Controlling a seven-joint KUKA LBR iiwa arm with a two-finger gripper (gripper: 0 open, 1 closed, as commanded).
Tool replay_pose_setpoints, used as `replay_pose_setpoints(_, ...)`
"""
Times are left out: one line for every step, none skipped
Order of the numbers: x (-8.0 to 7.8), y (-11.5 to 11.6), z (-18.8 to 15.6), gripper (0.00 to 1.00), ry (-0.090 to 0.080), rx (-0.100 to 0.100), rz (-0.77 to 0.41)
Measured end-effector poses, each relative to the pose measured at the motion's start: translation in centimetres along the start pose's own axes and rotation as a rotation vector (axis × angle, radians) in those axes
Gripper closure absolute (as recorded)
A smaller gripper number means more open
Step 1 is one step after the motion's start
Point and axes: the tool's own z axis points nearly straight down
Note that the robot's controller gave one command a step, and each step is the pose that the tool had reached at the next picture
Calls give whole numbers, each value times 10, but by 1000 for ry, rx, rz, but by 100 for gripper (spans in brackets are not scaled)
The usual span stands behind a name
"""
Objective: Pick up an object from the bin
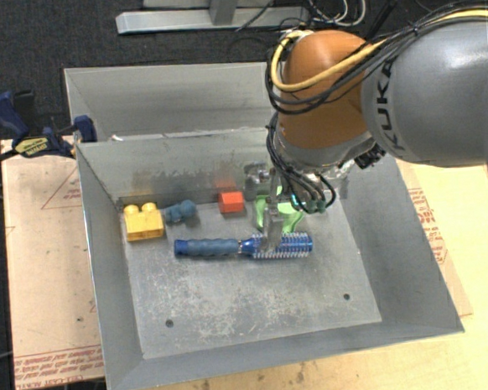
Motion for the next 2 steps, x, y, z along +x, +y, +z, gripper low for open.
replay_pose_setpoints(-1,-21,120,0,-1,0,257)
replay_pose_setpoints(48,14,129,0,-3,-1,111)
